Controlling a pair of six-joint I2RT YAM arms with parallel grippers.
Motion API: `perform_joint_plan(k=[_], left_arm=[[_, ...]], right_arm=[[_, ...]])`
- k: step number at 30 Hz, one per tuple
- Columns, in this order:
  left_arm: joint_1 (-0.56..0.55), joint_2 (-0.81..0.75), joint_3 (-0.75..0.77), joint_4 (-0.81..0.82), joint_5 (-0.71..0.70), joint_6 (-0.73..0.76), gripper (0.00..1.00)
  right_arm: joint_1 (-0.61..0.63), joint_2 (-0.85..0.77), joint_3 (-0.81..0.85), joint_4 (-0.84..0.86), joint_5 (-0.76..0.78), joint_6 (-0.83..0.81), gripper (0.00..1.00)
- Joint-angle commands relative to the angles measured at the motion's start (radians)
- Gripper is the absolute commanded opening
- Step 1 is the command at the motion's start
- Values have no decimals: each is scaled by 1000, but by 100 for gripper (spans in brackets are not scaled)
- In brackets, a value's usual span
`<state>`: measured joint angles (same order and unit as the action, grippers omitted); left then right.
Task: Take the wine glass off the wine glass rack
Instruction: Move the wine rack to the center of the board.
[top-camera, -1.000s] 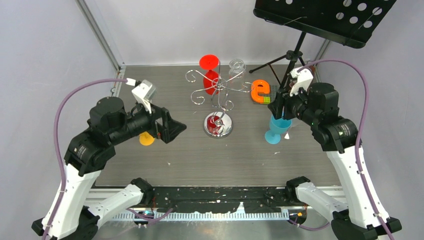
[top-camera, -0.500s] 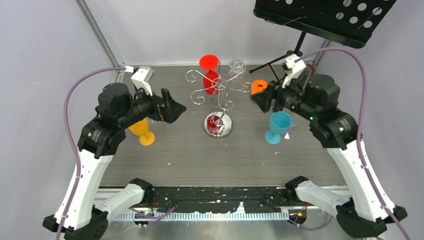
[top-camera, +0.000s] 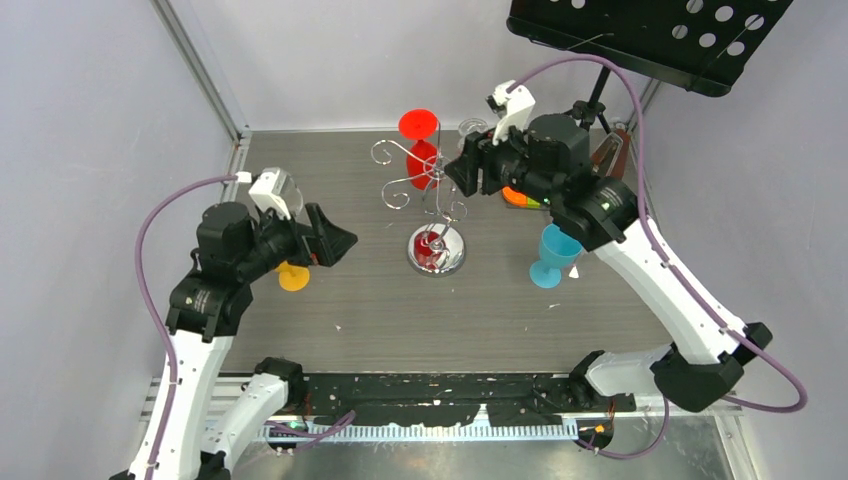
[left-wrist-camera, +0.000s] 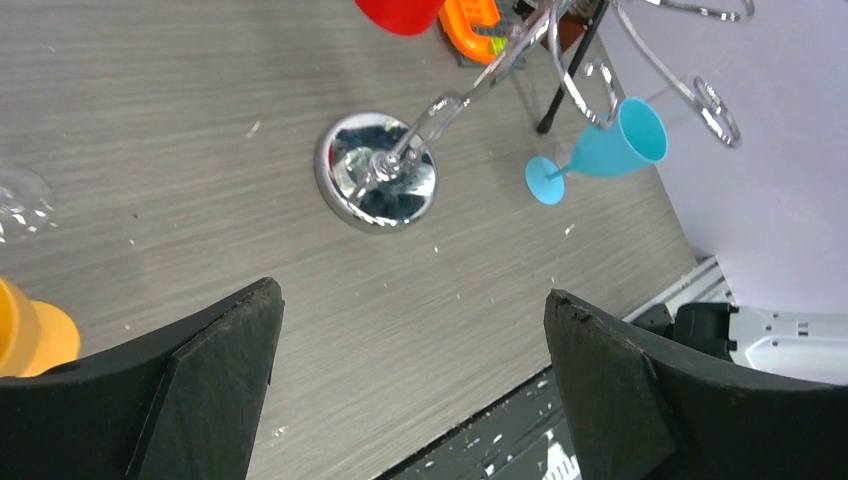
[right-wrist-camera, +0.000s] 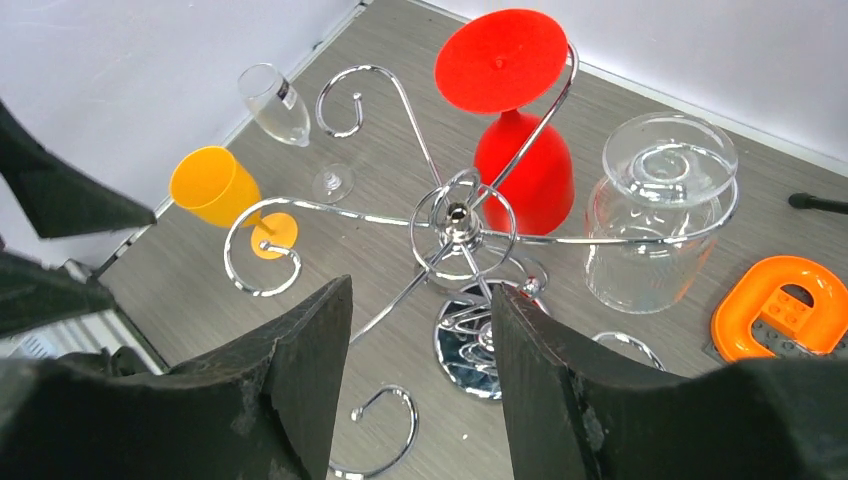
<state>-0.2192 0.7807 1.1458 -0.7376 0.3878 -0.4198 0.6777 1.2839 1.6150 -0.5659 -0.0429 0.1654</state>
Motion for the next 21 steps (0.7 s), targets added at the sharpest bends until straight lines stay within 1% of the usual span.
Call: perform_joint_plan(k=[1,7,14,21], left_arm=[[7,-39,-86,71,72,-26,99],[8,-84,-189,69,91,-7,99],[8,-116,-239,41,90,36,100],[8,-141,-274,22,83,64,100]], right_arm=[[39,40,77,83,140,12,60],[86,130,126,88,239,17,60],[145,199,147,99,414,39,59],[191,234,120,166,551,53,56]])
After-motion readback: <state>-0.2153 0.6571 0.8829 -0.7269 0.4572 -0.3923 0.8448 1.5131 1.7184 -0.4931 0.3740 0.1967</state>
